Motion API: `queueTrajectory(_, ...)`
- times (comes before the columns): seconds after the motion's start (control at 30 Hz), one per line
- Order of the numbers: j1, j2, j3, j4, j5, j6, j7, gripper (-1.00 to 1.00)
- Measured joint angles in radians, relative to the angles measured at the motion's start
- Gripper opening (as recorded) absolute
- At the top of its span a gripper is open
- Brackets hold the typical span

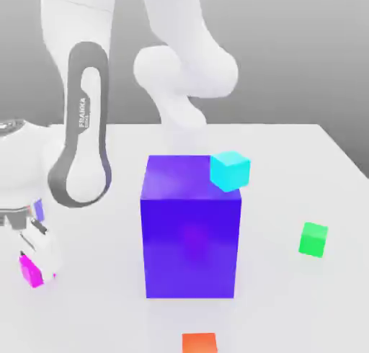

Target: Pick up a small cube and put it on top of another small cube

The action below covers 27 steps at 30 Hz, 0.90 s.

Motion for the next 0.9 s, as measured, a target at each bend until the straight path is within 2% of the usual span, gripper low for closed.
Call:
queueTrajectory(0.13, -0.009, 0.008, 0.01, 0.002, 0.006, 0.006, -0.004, -1.0)
queueTrajectory(0.33, 0.09, -0.171, -0.117, -0.035, -0.172, -0.121, 0.125, -1.0)
queueTrajectory(0.67, 0.291, -0.27, 0.12, -0.003, -0.231, -0.146, -0.06, -1.0)
queueTrajectory(0.9, 0.511, -0.327, 0.264, 0.011, -0.222, -0.159, -0.241, -1.0)
